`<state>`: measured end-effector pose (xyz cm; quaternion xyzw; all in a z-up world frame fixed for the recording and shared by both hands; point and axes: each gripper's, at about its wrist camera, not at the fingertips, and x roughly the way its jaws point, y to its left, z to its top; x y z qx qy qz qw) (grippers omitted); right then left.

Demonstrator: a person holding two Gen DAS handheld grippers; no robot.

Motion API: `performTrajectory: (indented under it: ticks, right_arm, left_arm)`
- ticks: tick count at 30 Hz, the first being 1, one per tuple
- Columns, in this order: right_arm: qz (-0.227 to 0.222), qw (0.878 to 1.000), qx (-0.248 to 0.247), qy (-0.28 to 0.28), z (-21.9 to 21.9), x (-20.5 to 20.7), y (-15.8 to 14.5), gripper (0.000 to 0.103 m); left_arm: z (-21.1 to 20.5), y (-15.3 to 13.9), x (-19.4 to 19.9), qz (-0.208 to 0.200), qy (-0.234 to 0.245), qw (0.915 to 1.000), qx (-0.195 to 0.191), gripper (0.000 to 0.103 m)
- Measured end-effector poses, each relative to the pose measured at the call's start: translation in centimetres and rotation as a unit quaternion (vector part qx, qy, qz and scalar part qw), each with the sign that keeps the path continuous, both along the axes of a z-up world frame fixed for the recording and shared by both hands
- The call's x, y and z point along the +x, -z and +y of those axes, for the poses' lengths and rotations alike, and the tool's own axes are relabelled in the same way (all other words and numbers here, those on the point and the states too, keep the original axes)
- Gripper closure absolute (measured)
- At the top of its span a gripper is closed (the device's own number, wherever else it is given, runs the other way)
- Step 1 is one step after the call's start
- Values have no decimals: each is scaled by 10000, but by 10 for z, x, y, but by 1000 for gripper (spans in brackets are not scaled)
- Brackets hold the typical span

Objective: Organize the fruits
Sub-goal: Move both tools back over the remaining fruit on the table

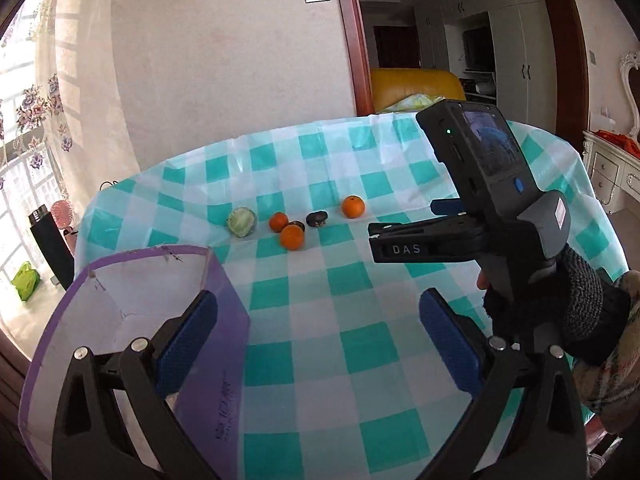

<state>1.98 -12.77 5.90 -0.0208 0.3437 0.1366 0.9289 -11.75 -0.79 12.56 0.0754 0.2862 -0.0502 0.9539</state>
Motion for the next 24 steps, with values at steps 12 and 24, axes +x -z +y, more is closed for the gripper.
performTrajectory:
  ticks: [12, 24]
  right_arm:
    - [484, 9937, 262, 973, -64, 49, 60, 16]
    - [428, 9969, -25, 652, -30, 113, 58, 16]
  left_arm:
    - [-10, 89, 117, 890, -441, 9931, -626, 2]
    - [28, 105, 195, 1296, -1130, 9784, -1144, 2]
